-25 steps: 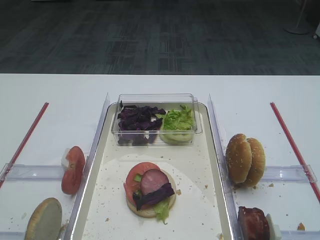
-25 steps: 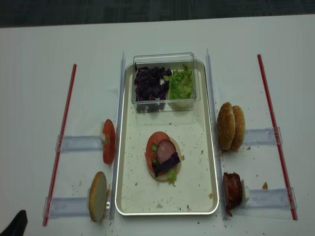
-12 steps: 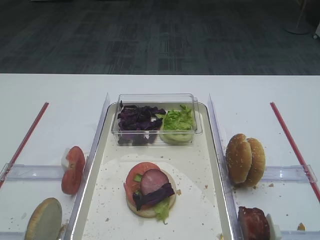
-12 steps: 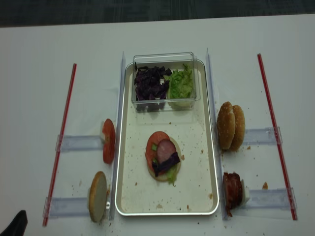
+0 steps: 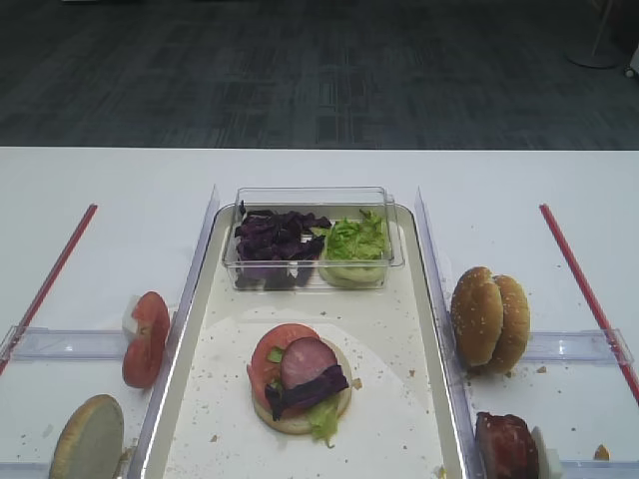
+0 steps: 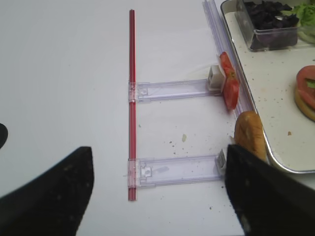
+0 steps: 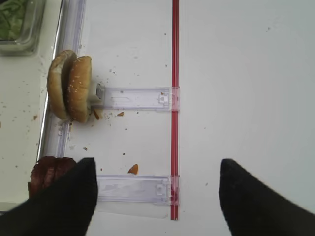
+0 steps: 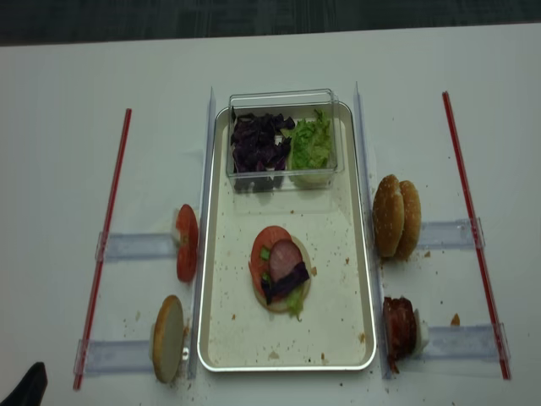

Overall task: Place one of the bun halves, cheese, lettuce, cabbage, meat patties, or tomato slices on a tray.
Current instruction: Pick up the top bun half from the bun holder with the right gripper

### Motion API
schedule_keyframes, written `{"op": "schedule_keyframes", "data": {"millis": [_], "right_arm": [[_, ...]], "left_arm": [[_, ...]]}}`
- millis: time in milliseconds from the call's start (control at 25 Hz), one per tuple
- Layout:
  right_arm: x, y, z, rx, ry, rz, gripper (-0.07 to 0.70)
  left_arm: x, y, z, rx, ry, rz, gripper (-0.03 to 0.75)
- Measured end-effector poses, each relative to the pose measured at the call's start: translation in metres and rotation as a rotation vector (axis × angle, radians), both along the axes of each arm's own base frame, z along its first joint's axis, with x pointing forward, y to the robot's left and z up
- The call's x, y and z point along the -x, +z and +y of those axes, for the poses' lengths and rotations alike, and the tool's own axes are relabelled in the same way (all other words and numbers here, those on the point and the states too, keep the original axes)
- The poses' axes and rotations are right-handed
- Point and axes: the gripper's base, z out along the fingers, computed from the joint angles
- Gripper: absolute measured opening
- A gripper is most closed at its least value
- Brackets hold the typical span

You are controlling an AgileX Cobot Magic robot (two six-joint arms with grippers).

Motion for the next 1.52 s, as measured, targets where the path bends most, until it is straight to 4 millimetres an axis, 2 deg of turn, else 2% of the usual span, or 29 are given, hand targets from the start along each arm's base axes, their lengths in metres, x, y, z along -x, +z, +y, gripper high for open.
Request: {"op": "schedule_keyframes", "data": {"millis": [200,400,560,840,1080,1520], "right_arm": [[-0.053,-0.004,-0.001,-0.004,-0.001,0.158,0.531],[-0.105,-0.019,-0.001,-0.013,-0.003,0.300,0.522],[-0.140,-0.036,0.000,-0.043,-0.006,0.389,0.521],[-0.185,-0.074,0.000,-0.053,-0.009,0.530,0.519],[-0.208,-0.093,0.000,-0.048,0.004,0.579,0.503],[-0.209,-0.094,0.002,-0.061,0.025,0.597,0.501]], "left_arm": [[0.000,0.000,0.000,0.000,0.000,0.000,0.509],[0.000,0.000,0.000,0.000,0.000,0.000,0.509],[0.000,0.000,0.000,0.000,0.000,0.000,0.509],[0.000,0.000,0.000,0.000,0.000,0.000,0.510],[0.000,0.000,0.000,0.000,0.000,0.000,0.510],[0.000,0.000,0.000,0.000,0.000,0.000,0.509]]}}
